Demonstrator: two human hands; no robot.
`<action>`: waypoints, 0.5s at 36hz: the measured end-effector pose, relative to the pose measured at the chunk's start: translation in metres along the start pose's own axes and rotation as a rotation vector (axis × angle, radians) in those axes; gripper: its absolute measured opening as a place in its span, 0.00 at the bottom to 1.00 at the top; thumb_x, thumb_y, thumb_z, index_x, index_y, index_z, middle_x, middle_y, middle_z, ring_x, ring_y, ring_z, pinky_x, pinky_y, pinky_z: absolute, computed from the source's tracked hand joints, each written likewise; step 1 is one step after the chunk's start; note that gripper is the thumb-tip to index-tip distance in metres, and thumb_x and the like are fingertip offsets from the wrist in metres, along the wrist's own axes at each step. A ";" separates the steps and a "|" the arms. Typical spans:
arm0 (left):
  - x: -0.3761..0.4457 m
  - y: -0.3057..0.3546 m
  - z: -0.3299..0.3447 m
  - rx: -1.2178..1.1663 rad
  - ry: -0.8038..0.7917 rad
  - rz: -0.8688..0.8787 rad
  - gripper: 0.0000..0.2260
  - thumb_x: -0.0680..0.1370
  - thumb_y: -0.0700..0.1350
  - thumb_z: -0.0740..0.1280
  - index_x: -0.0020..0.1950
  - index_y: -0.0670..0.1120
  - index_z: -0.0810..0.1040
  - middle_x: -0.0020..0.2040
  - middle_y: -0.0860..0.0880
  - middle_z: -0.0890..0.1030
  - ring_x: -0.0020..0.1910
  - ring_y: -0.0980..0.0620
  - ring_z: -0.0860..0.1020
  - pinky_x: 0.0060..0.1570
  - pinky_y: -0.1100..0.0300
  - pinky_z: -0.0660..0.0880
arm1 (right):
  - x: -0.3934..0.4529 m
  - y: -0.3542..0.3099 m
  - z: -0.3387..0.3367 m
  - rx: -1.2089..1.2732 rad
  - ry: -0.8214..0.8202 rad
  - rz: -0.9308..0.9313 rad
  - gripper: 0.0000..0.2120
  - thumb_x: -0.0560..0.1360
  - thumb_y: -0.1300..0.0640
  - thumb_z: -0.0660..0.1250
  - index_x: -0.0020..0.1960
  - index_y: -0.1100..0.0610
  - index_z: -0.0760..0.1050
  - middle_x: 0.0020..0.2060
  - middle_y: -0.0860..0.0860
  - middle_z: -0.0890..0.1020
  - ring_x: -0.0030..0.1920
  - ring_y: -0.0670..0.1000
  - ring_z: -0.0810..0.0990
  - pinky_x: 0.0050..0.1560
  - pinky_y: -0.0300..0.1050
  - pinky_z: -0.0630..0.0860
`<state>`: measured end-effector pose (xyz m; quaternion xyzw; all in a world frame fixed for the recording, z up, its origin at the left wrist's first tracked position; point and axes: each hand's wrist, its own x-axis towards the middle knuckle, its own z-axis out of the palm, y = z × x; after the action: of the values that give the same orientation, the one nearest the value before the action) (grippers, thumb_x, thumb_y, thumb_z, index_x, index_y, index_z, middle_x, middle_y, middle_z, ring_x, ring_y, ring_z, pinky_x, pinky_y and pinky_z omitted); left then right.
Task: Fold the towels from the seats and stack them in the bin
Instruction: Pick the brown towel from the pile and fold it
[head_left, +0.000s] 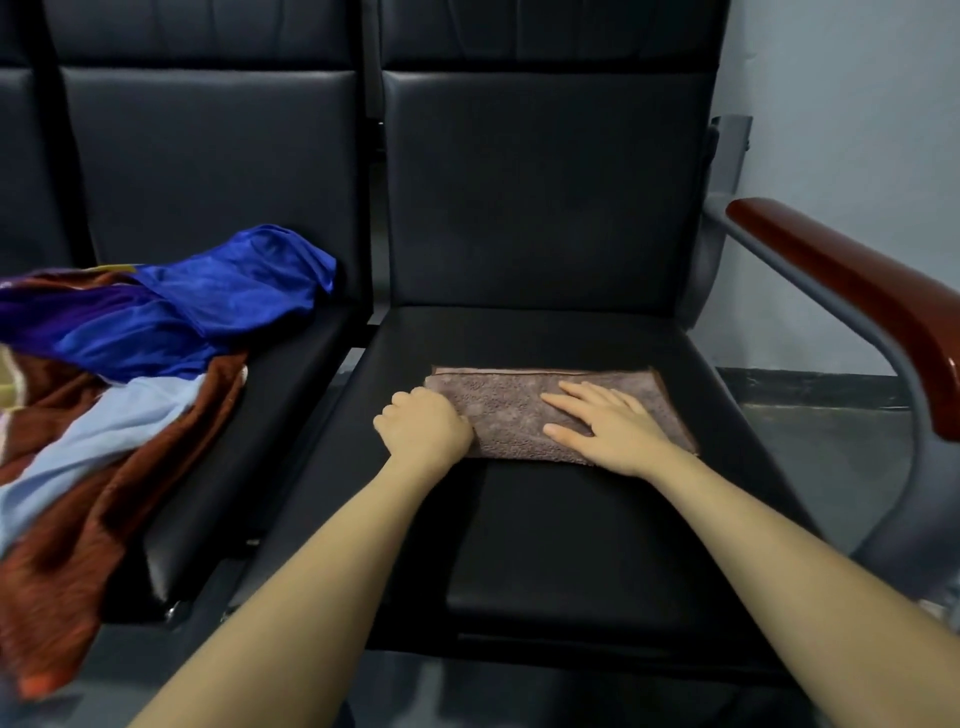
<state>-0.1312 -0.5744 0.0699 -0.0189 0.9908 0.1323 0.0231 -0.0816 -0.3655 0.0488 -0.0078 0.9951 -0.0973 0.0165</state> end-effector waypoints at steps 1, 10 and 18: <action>-0.001 -0.002 0.000 -0.036 0.011 0.022 0.22 0.78 0.51 0.61 0.66 0.38 0.68 0.65 0.39 0.70 0.64 0.40 0.70 0.62 0.50 0.64 | -0.001 -0.001 0.000 -0.001 -0.005 0.006 0.26 0.78 0.34 0.50 0.75 0.37 0.54 0.77 0.41 0.54 0.77 0.45 0.49 0.74 0.48 0.43; -0.005 -0.012 -0.007 -0.324 0.094 0.153 0.09 0.79 0.43 0.57 0.58 0.40 0.66 0.57 0.40 0.76 0.54 0.39 0.75 0.46 0.52 0.68 | -0.006 -0.006 0.002 -0.005 -0.022 0.036 0.32 0.74 0.29 0.50 0.75 0.37 0.53 0.77 0.42 0.52 0.77 0.45 0.47 0.75 0.50 0.42; -0.014 -0.003 -0.025 -0.445 0.265 0.480 0.12 0.78 0.41 0.59 0.62 0.49 0.67 0.58 0.50 0.77 0.54 0.45 0.76 0.44 0.54 0.69 | 0.005 -0.039 0.006 -0.016 -0.037 0.064 0.35 0.73 0.27 0.51 0.76 0.39 0.52 0.77 0.45 0.51 0.77 0.49 0.47 0.75 0.54 0.42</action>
<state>-0.1182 -0.5837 0.0938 0.1929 0.9083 0.3429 -0.1418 -0.0857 -0.4049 0.0499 0.0222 0.9951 -0.0886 0.0378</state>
